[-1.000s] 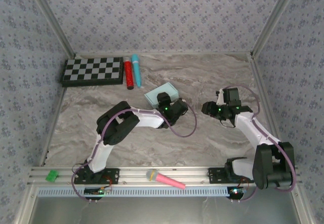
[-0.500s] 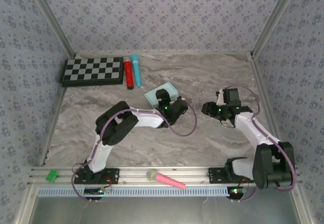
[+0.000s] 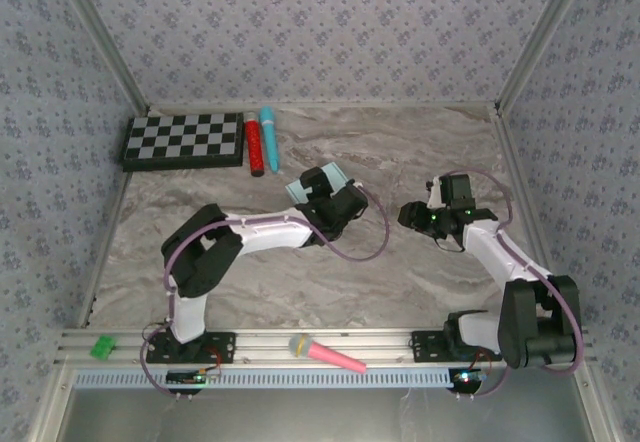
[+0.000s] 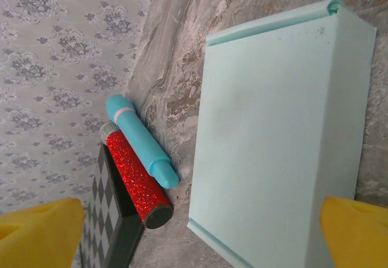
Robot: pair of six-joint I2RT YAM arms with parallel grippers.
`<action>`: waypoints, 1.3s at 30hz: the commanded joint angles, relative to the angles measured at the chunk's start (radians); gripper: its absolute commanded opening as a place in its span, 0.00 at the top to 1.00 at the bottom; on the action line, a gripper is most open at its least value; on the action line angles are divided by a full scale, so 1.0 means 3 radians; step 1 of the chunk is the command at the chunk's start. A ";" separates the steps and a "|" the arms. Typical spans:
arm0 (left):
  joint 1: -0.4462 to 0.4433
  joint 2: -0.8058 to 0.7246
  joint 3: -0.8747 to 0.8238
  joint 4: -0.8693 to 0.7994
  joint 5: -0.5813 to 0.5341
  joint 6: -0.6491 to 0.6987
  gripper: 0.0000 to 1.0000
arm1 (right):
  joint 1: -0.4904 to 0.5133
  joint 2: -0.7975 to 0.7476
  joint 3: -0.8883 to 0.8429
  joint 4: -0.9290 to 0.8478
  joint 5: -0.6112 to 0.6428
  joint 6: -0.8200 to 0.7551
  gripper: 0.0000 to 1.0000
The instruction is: Fold the paper box
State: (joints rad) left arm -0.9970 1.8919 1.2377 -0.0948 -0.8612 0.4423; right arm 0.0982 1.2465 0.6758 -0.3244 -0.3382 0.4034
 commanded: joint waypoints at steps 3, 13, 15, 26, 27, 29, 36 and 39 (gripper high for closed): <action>-0.0008 -0.0268 0.0146 -0.0384 0.0359 -0.0342 0.01 | -0.0021 0.0043 0.0015 0.0008 -0.0055 0.0022 0.50; 0.0454 -0.1036 -0.0056 -0.0682 0.1217 -0.1500 0.00 | -0.0020 0.0101 0.0055 0.0048 -0.0021 0.0026 0.50; 0.0580 -0.1185 -0.0142 -0.0736 0.1315 -0.1666 0.01 | -0.0020 0.0113 0.0064 0.0070 0.0023 0.0026 0.50; 0.1557 -0.2223 -0.1007 -0.0816 0.1730 -0.2088 0.01 | -0.0059 0.0183 0.0290 -0.0027 0.0573 -0.0163 0.49; 0.1655 -0.2289 -0.1076 -0.0827 0.1751 -0.2089 0.01 | -0.0069 0.0186 0.0303 -0.0033 0.0653 -0.0191 0.49; 0.1874 -0.2424 -0.1237 -0.0827 0.1757 -0.2081 0.00 | -0.0099 0.0168 0.0335 -0.0033 0.0861 -0.0240 0.49; 0.2444 -0.2545 -0.1654 -0.0604 0.1356 -0.2064 0.00 | -0.0250 0.0133 0.0345 0.0101 0.1663 -0.0259 0.46; 0.2644 -0.2496 -0.1822 -0.0395 0.1162 -0.2159 0.00 | -0.0319 0.0130 0.0290 0.0230 0.1889 -0.0335 0.45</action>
State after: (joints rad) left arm -0.2405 1.1370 0.7193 -0.2867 -0.4347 -0.1715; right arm 0.0181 1.2903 0.7509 -0.2905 0.0967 0.3351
